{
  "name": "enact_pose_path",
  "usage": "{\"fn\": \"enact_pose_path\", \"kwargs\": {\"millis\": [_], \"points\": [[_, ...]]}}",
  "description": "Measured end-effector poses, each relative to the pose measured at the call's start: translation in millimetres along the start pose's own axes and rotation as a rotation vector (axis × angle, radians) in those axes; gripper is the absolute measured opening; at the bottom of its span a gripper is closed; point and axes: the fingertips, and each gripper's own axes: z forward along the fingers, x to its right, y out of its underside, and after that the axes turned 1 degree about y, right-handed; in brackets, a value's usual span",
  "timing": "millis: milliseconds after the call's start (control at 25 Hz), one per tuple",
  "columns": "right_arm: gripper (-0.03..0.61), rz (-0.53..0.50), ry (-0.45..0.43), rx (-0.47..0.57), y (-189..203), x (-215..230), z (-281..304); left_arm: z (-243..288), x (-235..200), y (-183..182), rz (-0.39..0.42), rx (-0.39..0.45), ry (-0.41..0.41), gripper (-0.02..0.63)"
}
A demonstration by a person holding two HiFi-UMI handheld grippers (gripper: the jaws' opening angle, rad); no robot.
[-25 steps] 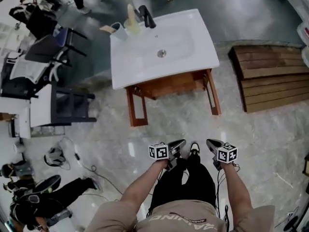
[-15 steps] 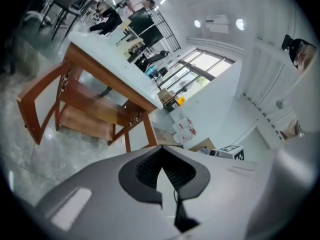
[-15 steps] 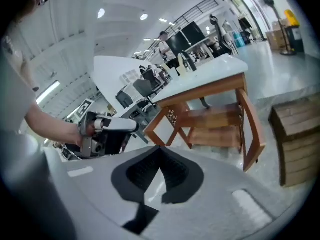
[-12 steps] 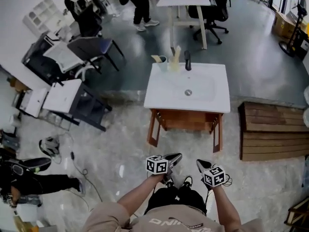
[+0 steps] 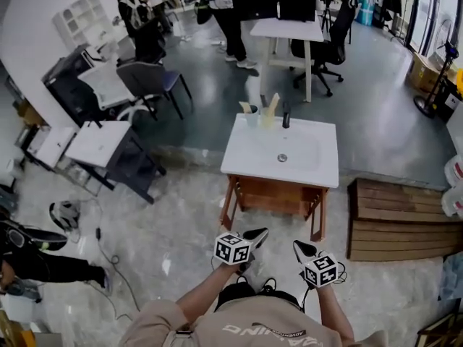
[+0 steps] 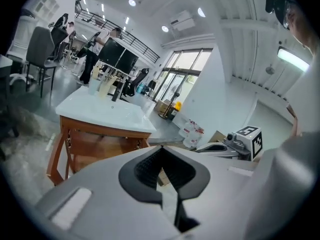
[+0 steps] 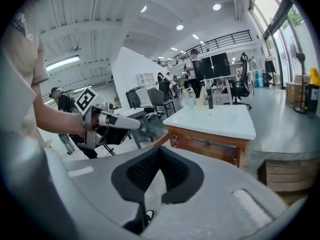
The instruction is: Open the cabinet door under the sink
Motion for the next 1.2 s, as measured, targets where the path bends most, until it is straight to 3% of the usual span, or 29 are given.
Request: {"fn": "enact_pose_path", "kwargs": {"millis": [120,560,880,1200], "points": [[0.002,-0.014,0.032,0.042,-19,1,-15,-2,11,-18,0.045,0.012,0.002,0.015],[0.002,-0.095,0.079,0.184,-108,-10,-33,-42,45,-105,0.337,0.120,-0.013,0.015],[0.002,-0.134,0.114,0.266,-160,-34,-46,-76,50,-145,0.387,0.192,-0.052,0.015],[0.002,-0.202,0.179,0.320,-200,-51,-73,-101,75,-198,0.434,0.314,-0.023,0.017]]}}
